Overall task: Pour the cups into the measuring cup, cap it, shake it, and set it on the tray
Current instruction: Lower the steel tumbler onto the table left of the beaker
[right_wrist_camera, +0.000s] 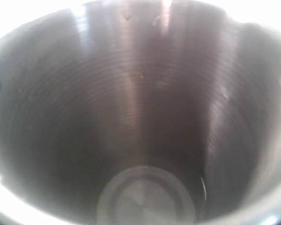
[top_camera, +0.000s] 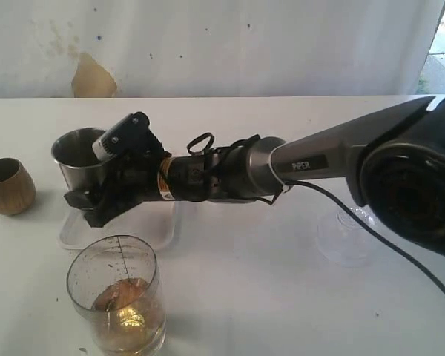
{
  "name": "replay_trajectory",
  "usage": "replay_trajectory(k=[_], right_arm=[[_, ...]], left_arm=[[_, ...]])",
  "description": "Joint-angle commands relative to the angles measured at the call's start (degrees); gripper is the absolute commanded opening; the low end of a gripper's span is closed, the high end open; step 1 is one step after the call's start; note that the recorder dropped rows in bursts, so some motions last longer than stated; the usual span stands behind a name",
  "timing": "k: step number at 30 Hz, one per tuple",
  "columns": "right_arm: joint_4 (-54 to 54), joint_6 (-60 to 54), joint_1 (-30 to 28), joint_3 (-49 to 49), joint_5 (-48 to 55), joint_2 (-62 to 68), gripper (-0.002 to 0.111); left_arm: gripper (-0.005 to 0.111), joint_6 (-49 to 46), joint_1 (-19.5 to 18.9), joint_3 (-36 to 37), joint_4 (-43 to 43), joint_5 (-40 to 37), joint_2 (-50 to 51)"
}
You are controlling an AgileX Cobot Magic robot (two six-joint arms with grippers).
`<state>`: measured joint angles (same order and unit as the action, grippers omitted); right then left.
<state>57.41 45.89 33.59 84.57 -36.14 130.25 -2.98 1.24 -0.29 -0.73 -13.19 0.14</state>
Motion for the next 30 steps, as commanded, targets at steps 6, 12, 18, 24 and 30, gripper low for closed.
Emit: replay_trajectory(k=[6, 12, 18, 24, 30], right_arm=[[4.75, 2.25, 2.92, 0.1, -5.97, -4.06, 0.0], [5.47, 2.36, 5.5, 0.0, -5.79, -4.06, 0.0], [6.08, 4.76, 7.08, 0.0, -6.45, -3.93, 0.0], [12.53, 6.89, 8.98, 0.0, -6.72, -3.8, 0.0], [13.09, 6.89, 9.26, 0.0, -5.36, -3.8, 0.0]], left_arm=[[0.001, 0.12, 0.06, 0.29, 0.26, -0.11, -0.14], [0.001, 0.12, 0.06, 0.29, 0.26, -0.11, -0.14], [0.001, 0.12, 0.06, 0.29, 0.26, -0.11, -0.14], [0.001, 0.12, 0.06, 0.29, 0.26, -0.11, -0.14], [0.001, 0.12, 0.06, 0.29, 0.26, -0.11, -0.14]])
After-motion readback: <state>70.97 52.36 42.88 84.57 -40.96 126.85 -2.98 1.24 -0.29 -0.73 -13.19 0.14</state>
